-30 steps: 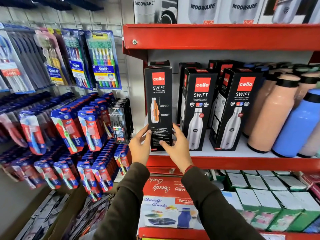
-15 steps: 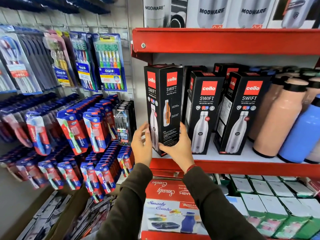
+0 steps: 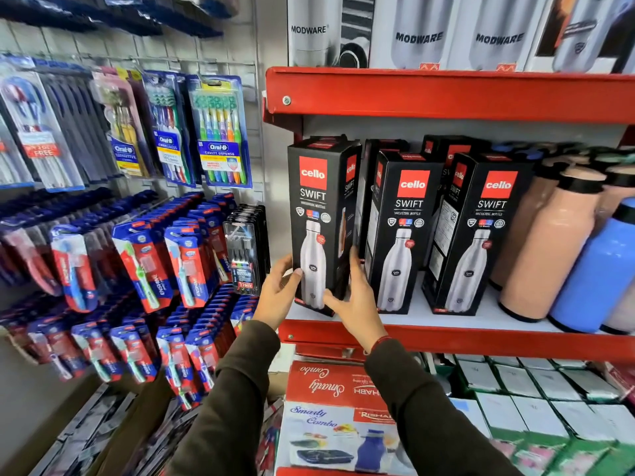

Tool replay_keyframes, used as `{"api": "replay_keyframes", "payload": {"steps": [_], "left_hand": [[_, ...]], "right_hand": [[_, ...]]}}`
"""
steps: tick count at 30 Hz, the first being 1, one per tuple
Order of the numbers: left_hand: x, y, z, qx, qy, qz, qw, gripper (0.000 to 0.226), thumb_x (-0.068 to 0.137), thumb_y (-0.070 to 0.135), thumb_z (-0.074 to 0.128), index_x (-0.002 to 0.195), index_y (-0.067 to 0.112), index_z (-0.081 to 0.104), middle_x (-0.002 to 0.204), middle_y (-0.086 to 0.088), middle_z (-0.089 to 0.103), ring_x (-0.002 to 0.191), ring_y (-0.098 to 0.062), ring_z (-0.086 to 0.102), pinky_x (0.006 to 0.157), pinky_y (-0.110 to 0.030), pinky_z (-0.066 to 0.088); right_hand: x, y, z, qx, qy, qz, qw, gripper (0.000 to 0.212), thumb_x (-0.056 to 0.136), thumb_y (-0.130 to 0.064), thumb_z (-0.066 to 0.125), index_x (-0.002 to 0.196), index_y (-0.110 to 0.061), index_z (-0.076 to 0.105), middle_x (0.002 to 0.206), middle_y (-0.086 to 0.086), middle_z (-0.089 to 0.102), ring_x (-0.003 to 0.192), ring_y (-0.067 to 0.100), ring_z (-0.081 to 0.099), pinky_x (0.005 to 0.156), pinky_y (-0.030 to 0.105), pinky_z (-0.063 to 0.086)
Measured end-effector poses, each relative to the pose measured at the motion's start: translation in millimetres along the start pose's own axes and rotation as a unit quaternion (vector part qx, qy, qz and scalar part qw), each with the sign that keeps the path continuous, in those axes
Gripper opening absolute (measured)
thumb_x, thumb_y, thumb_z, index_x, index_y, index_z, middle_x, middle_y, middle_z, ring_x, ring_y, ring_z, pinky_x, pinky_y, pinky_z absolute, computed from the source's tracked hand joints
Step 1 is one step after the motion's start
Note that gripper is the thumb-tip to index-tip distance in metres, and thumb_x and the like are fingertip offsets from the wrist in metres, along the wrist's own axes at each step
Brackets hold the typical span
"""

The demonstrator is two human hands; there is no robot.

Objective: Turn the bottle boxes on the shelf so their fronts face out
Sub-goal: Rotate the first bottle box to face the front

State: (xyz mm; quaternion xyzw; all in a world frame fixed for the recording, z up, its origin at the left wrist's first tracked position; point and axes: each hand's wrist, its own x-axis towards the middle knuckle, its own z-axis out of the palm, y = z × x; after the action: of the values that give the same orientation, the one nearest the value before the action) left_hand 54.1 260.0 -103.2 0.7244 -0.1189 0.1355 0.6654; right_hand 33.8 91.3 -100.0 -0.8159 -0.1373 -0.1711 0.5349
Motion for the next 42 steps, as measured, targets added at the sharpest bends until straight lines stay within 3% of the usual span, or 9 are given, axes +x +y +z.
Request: {"api": "replay_keyframes", "payload": {"steps": [7,11,17,22,30,32,34,39,42], "left_hand": [[-3,1,13,0.043,0.032,0.009,0.999,0.041,0.1,0.009,0.051,0.141,0.011,0.045,0.142,-0.014,0.053,0.131,-0.029,0.055,0.113,-0.046,0.044],[-5,-2,21,0.073,0.057,0.009,0.996,0.041,0.1,0.008,0.05,0.14,0.01,0.043,0.141,-0.012,0.053,0.13,-0.029,0.053,0.112,-0.047,0.043],[-5,-3,27,0.078,0.069,0.014,0.994,0.038,0.1,0.009,0.05,0.137,0.012,0.046,0.136,-0.004,0.056,0.126,-0.022,0.055,0.11,-0.04,0.046],[-9,-5,23,0.069,0.076,0.011,0.995,0.034,0.101,0.018,0.05,0.135,0.016,0.05,0.123,0.008,0.058,0.118,-0.011,0.056,0.09,-0.004,0.045],[-31,1,22,0.061,0.089,0.016,0.994,0.029,0.101,0.025,0.052,0.129,0.024,0.055,0.117,0.021,0.058,0.101,0.031,0.05,0.082,0.006,0.039],[-38,3,22,0.06,0.092,0.016,0.994,0.024,0.101,0.025,0.053,0.124,0.03,0.054,0.115,0.028,0.056,0.1,0.033,0.049,0.08,0.008,0.037],[-43,6,22,0.058,0.095,0.017,0.994,0.022,0.101,0.025,0.053,0.121,0.034,0.053,0.114,0.032,0.054,0.099,0.033,0.05,0.079,0.008,0.037],[-53,12,24,0.056,0.098,0.016,0.993,0.022,0.101,0.026,0.053,0.12,0.037,0.052,0.112,0.033,0.054,0.097,0.032,0.051,0.078,0.008,0.037],[-54,14,25,0.058,0.098,0.007,0.993,0.023,0.101,0.028,0.051,0.122,0.039,0.051,0.113,0.032,0.055,0.098,0.033,0.051,0.078,0.008,0.038]], "right_hand": [[6,5,-4,-0.045,-0.011,-0.008,0.999,0.074,0.095,-0.01,0.056,0.157,-0.023,0.018,0.159,0.002,0.034,0.144,0.01,0.033,0.12,0.038,0.032],[9,12,-1,-0.075,-0.01,-0.003,0.997,0.07,0.095,-0.005,0.054,0.156,-0.019,0.022,0.156,0.004,0.04,0.143,0.015,0.038,0.115,0.022,0.029],[10,17,1,-0.083,0.03,0.023,0.996,0.064,0.095,-0.005,0.056,0.153,-0.018,0.032,0.134,0.01,0.061,0.116,0.006,0.054,0.09,-0.005,0.029],[2,14,2,-0.058,0.05,0.026,0.997,0.05,0.101,-0.016,0.049,0.15,-0.017,0.038,0.133,0.012,0.063,0.121,0.021,0.06,0.091,0.005,0.033],[-17,3,-3,-0.033,0.053,0.02,0.998,0.045,0.105,-0.029,0.04,0.149,-0.018,0.041,0.125,0.004,0.067,0.106,0.007,0.059,0.088,0.006,0.037],[-23,3,-5,-0.025,0.052,0.02,0.998,0.046,0.104,-0.031,0.04,0.149,-0.02,0.041,0.13,0.004,0.066,0.115,0.012,0.061,0.091,0.008,0.038],[-27,3,-6,-0.021,0.058,0.014,0.998,0.045,0.104,-0.031,0.041,0.148,-0.021,0.042,0.123,0.01,0.069,0.11,0.02,0.065,0.08,0.002,0.042],[-34,1,-8,-0.035,0.057,0.016,0.998,0.045,0.104,-0.032,0.041,0.148,-0.024,0.042,0.109,0.017,0.072,0.099,0.026,0.068,0.084,0.027,0.051],[-34,1,-11,-0.036,0.048,0.017,0.998,0.045,0.104,-0.032,0.042,0.148,-0.022,0.043,0.118,0.009,0.071,0.106,0.016,0.067,0.088,0.013,0.047]]}}
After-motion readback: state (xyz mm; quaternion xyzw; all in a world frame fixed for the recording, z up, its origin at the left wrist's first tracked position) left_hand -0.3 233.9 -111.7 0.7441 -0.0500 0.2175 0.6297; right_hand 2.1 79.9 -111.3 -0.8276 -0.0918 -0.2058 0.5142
